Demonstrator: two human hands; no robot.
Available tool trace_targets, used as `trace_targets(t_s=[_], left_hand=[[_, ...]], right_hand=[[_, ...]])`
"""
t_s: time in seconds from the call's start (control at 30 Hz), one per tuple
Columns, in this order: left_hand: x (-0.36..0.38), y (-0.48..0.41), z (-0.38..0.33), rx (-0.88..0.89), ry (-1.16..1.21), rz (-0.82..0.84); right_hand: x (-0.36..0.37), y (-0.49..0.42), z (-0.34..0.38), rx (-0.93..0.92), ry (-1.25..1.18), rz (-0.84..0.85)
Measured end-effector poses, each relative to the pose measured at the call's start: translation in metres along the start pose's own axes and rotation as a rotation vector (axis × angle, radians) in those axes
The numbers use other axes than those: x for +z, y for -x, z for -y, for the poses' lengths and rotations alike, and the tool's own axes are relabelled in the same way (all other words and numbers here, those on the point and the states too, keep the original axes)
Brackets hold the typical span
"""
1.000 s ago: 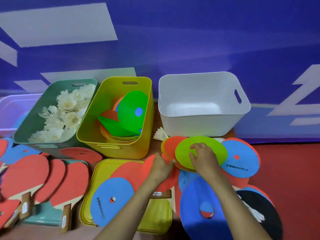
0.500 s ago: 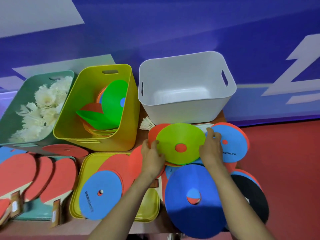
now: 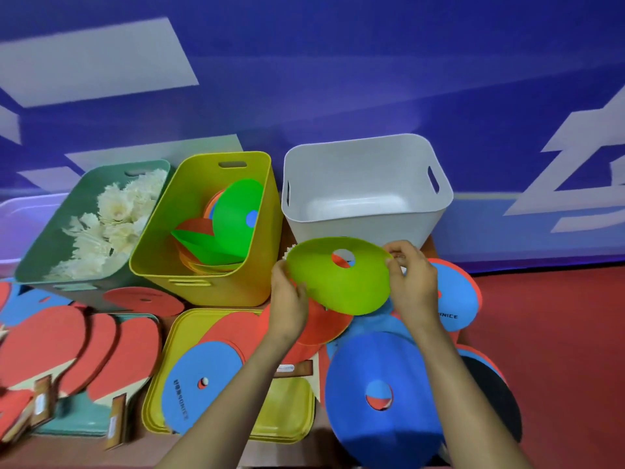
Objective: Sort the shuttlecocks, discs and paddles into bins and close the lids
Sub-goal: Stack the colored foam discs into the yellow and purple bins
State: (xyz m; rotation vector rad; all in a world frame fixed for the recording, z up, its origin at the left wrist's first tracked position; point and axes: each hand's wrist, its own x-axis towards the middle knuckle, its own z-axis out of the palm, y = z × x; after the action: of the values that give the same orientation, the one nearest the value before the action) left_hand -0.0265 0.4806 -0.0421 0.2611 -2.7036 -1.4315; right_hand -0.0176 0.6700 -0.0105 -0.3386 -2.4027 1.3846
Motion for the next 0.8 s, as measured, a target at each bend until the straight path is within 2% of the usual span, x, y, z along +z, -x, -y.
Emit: trace_targets(t_s=[0.1,0.23,0.37,0.5,0.8], left_hand=[[-0.015,-0.003,-0.009,0.086,0.009,-0.130],[-0.039,-0.008,-0.019,0.215,-0.076,-0.131],[-0.070,-0.014,-0.035,0.117,0.088,-0.199],[-0.102,-0.029,-0.042,0.029,0.132,-0.312],[-0.175,-0.064,-0.012,-0.012,0.057,-0.411]], right_hand=[[-0.004,-0.007,0.009,-0.004,-0.120,-0.025],[-0.001,-0.015,0.025,0.011,-0.188,-0.011],[0.009,-0.026,0.041,-0.129,-0.039,-0.044],[0.022,-0.038,0.062,-0.257,0.025,-0.071],[0.094,-0.059,0.112,-0.280,0.116,-0.004]])
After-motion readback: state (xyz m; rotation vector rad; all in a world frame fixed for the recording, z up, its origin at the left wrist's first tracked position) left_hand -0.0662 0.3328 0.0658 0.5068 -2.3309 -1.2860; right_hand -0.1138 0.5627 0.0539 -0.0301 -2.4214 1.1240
